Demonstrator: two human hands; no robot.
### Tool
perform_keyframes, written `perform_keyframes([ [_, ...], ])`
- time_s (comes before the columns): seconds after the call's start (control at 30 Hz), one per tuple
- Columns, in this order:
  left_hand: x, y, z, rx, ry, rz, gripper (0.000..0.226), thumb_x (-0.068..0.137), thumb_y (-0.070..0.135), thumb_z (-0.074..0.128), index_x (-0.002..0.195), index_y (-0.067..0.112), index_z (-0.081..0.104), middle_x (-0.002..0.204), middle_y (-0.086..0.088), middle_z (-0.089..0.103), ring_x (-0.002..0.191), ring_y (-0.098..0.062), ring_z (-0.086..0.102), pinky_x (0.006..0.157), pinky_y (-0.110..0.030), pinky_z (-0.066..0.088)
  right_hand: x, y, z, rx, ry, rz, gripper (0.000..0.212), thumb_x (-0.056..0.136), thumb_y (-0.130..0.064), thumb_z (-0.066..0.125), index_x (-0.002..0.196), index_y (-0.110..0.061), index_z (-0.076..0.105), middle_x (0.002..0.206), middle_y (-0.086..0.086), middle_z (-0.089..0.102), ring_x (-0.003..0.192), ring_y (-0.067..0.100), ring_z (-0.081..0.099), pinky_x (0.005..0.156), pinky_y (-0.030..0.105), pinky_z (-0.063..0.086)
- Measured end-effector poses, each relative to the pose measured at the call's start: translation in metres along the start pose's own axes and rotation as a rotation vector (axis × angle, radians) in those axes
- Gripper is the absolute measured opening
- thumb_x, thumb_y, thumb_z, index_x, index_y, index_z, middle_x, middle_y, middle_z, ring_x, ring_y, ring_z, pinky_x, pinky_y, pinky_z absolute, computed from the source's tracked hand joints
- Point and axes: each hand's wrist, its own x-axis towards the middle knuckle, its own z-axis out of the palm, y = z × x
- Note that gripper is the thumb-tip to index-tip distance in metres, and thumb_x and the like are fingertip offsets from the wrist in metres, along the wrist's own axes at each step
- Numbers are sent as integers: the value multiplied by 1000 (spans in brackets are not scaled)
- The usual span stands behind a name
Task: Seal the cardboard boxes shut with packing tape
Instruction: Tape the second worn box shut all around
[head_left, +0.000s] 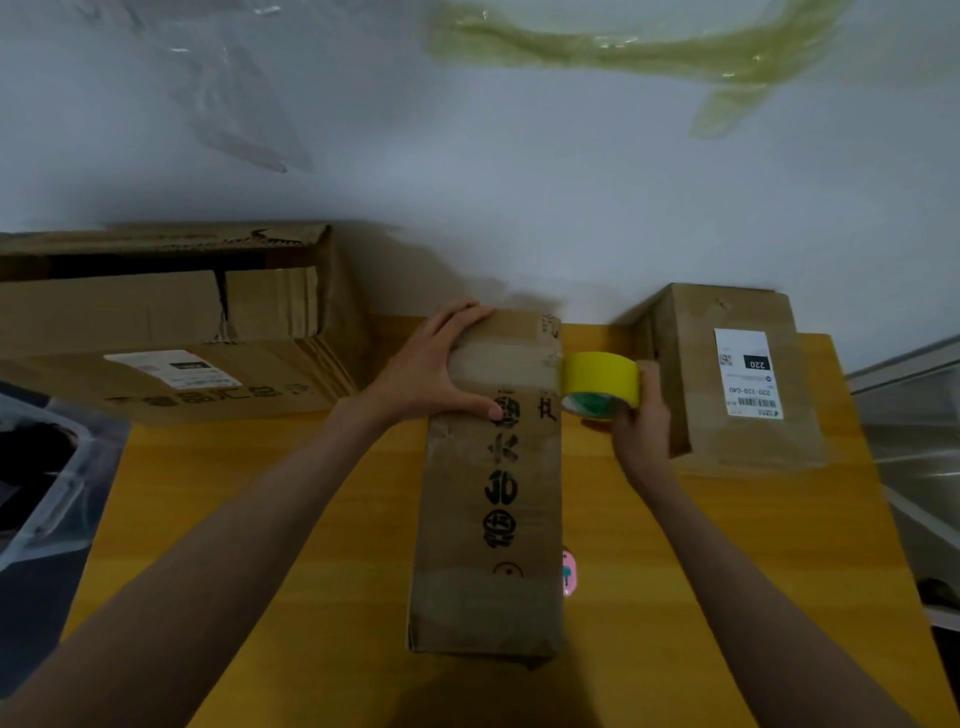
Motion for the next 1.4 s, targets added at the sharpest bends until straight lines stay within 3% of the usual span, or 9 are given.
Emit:
perform_keyframes([
  [0.13,-10,0,8,-196,74,-123,106,68,68,80,155,49,22,165,21,-2,152,-17,12,115,-43,33,-2,2,27,362,-57,240,33,107,-17,46,139,-13,42,123,7,60,100,19,70,72,34,61],
  [0.37,-69,-33,-2,-514,222,-236,50,108,41,37,156,49,25,163,23,18,142,3,32,114,-27,39,-11,-29,57,317,-125,67,32,98,-8,60,124,-25,51,124,15,56,111,34,62,76,53,61],
  [0.47,-101,-56,9,-466,318,-290,50,110,37,31,159,39,23,158,28,25,129,26,30,110,-10,33,-25,-39,85,163,-235,-92,38,96,-15,60,119,-41,46,115,7,53,107,34,61,72,53,61],
  [0.6,-129,-78,18,-550,194,-419,70,89,82,39,153,53,30,163,20,26,150,-5,26,125,-46,25,-32,-42,120,-121,-308,-276,43,90,-12,60,125,-22,38,103,5,50,94,30,59,67,48,54],
  [0.67,-136,-79,20,-541,101,-380,68,72,94,47,136,75,33,160,25,22,153,-13,20,122,-45,25,-40,-39,135,-246,-371,-372,48,89,-2,64,129,-7,39,107,5,47,96,26,53,70,28,41],
  [0.83,-127,-81,38,-425,88,-262,111,69,64,82,159,42,21,161,36,8,153,-12,20,117,-38,33,-42,-34,154,-313,-368,-288,48,92,0,62,134,0,40,122,15,51,111,26,49,83,23,33],
  [1.17,-90,-98,60,-567,82,-256,89,86,15,74,160,17,24,160,-2,38,141,-2,43,108,-25,46,-50,-29,146,-519,-292,-369,38,88,-10,67,122,-5,50,119,13,56,108,31,48,79,43,45],
  [1.27,-90,-97,60,-588,95,-263,91,88,28,73,161,24,19,166,3,23,138,13,35,105,-19,46,-55,-29,124,-536,-207,-404,35,77,2,64,109,-9,54,107,7,57,99,22,46,73,35,40],
  [1.4,-90,-93,59,-563,117,-275,85,90,40,72,159,35,24,164,7,27,140,2,34,102,-17,47,-66,-20,72,-593,-110,-416,47,70,5,64,114,-9,58,108,7,54,98,21,45,80,32,37],
])
